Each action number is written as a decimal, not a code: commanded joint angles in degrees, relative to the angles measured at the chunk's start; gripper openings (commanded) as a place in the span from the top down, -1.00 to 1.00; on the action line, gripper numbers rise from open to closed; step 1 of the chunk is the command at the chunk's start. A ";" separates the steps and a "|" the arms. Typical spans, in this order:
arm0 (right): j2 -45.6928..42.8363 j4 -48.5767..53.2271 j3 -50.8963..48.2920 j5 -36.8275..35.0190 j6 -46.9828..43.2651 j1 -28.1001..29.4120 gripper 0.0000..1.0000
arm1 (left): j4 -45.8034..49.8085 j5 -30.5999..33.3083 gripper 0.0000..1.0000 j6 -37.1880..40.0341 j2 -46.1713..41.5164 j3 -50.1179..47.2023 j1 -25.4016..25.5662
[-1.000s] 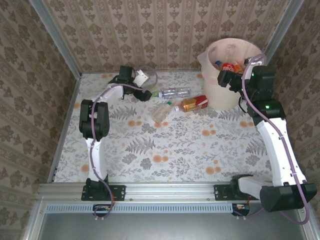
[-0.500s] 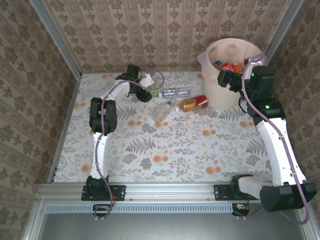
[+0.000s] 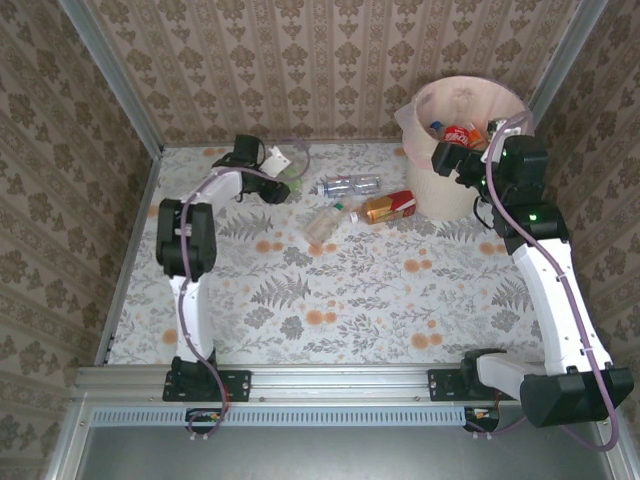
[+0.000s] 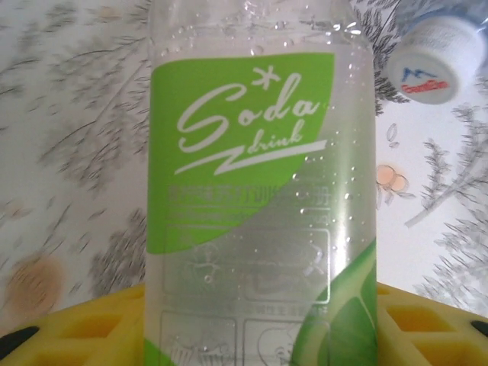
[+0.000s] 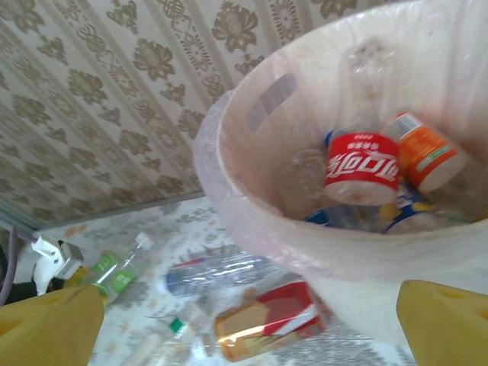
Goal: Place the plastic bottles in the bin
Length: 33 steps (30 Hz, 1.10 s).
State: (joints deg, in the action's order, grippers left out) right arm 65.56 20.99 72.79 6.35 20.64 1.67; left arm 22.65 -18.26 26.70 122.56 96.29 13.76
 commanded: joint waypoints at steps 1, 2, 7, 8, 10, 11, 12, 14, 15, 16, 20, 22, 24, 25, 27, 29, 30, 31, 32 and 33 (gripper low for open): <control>-0.70 -6.93 -4.29 6.90 10.58 0.31 -1.00 | -10.58 -2.10 0.22 -7.71 -11.07 -7.20 1.13; -0.57 -9.14 -5.39 8.53 12.71 0.38 -1.00 | -13.37 -1.59 0.25 -9.87 -14.20 -10.18 1.58; 0.67 -20.00 -10.04 18.16 20.50 1.04 -1.00 | -23.40 2.89 0.28 -19.27 -26.11 -21.51 6.89; 1.37 -21.93 -10.45 21.02 21.69 1.35 -1.00 | -23.67 5.56 0.28 -19.94 -27.90 -22.49 9.29; 2.89 -24.45 -10.27 25.89 22.83 2.10 -1.00 | -21.86 10.67 0.29 -18.81 -30.29 -22.90 15.41; 3.52 -25.13 -9.95 27.55 23.00 2.36 -1.00 | -20.52 12.73 0.29 -18.20 -30.87 -22.60 17.70; 4.07 -25.89 -9.66 29.12 23.10 2.84 -1.00 | -19.49 14.95 0.29 -17.85 -31.65 -22.33 20.10; 5.08 -26.29 -9.05 30.74 22.20 4.22 -1.00 | -18.53 17.19 0.32 -19.47 -32.83 -21.92 23.53; 5.65 -25.31 -8.54 30.76 20.69 5.15 -1.00 | -18.68 17.17 0.32 -20.34 -33.40 -21.96 24.83; 6.33 -23.69 -7.88 29.94 18.92 6.05 -1.00 | -18.62 17.90 0.32 -20.79 -33.78 -21.85 26.56; 8.79 -18.76 -6.65 22.90 16.50 7.56 -1.00 | -20.53 20.36 0.32 -21.12 -35.29 -22.21 31.51; 10.32 -19.89 -6.62 23.37 17.35 7.58 -1.00 | -21.60 20.56 0.32 -21.27 -35.80 -22.70 33.08; 12.16 -21.41 -6.05 27.05 18.06 7.71 -1.00 | -21.54 20.49 0.32 -21.49 -35.82 -22.44 33.86; 13.05 -22.33 -5.63 29.24 18.36 7.81 -1.00 | -21.26 20.38 0.31 -21.51 -35.82 -22.29 34.34; 13.72 -25.35 -5.56 33.18 19.54 7.94 -1.00 | -20.91 20.39 0.31 -21.25 -35.68 -21.99 34.92; 15.88 -28.43 -5.96 35.49 20.80 8.19 -1.00 | -20.24 20.68 0.31 -21.19 -35.26 -21.40 35.19; 16.15 -29.83 -6.28 36.10 21.33 8.38 -1.00 | -19.50 20.61 0.31 -21.17 -34.86 -20.88 35.25; 16.40 -30.87 -6.49 36.62 21.62 8.51 -1.00 | -18.90 20.62 0.31 -21.34 -34.41 -20.27 35.21; 16.60 -31.67 -6.73 37.02 21.92 8.55 -1.00 | -18.59 20.45 0.31 -21.49 -34.05 -19.91 35.30; 16.78 -32.67 -6.95 37.66 22.23 8.64 -1.00 | -18.52 20.06 0.31 -21.60 -33.75 -19.54 35.30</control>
State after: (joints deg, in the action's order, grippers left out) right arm 81.87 -6.00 65.58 39.44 41.08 9.87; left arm 3.92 1.74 6.35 88.36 74.37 48.53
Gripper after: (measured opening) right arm 0.999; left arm 0.534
